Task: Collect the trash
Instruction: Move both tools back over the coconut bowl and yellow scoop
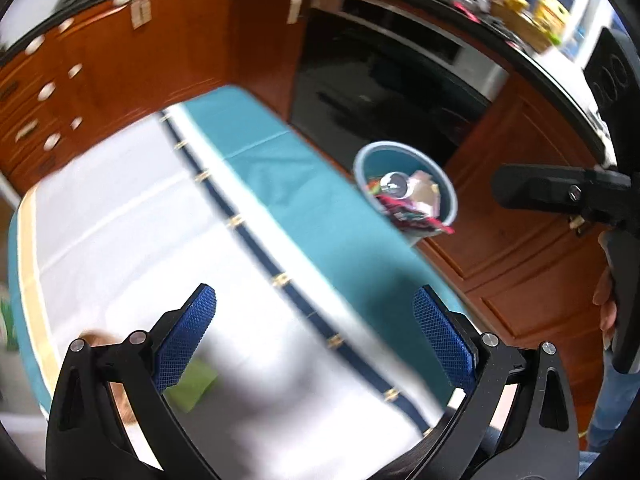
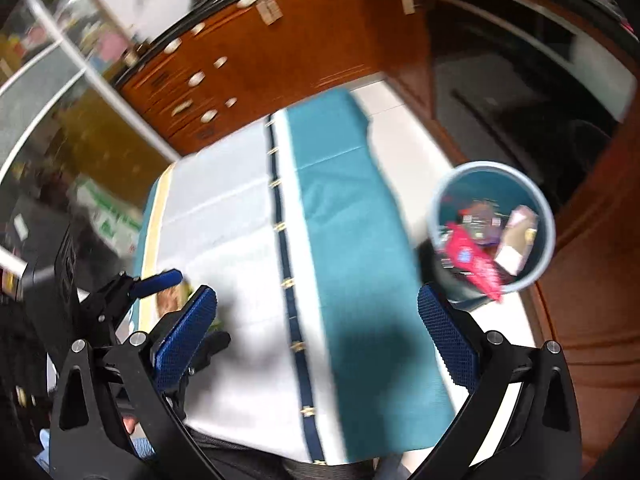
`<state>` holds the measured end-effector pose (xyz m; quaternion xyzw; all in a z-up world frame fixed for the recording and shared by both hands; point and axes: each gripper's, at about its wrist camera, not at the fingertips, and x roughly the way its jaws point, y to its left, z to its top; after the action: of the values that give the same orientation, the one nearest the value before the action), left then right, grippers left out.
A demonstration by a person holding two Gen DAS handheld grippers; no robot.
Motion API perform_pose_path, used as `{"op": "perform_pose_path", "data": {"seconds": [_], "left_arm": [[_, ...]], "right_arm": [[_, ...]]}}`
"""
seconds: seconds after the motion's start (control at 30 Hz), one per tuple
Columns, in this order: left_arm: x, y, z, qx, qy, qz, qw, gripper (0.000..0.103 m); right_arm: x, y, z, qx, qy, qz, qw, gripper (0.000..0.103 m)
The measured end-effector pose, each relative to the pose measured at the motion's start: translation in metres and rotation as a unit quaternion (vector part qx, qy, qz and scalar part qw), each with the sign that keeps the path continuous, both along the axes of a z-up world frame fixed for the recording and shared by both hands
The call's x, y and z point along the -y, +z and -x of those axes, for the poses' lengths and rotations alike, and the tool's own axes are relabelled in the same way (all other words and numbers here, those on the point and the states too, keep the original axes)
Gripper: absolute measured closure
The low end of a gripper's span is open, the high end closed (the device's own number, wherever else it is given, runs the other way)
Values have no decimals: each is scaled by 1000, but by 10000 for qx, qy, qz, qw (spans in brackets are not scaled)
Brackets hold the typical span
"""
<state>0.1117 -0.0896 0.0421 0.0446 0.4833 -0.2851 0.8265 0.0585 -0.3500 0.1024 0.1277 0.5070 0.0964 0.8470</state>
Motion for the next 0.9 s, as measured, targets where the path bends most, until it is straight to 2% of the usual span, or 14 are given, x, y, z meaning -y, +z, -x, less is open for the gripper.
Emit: {"op": "perform_pose_path", "data": {"seconds": [0.2, 0.47, 0.63, 0.8, 0.87, 0.9], "left_arm": [[-87, -15, -4, -34, 725, -95, 9973, 4], [-208, -54, -10, -277, 1777, -165, 9835, 4], [-250, -78, -7, -440, 2086, -202, 9768, 4], [-265, -95, -5, -507, 2121, -294, 9755, 4], [-266, -101, -6, -506, 2068, -397, 9763, 4], [-266, -104, -7, -493, 2039, -462, 9767, 4]], "right_arm": [[-73, -18, -11, -277, 678, 165, 9972, 6], [-169, -69, -32, -885, 1496, 275, 9844, 6], [-222, -100, -45, -1240, 1918, 327, 9730, 6], [-257, -123, -56, -1431, 2172, 273, 9652, 6], [-267, -132, -60, -1506, 2244, 219, 9626, 13], [-271, -135, -62, -1499, 2273, 226, 9620, 31]]}}
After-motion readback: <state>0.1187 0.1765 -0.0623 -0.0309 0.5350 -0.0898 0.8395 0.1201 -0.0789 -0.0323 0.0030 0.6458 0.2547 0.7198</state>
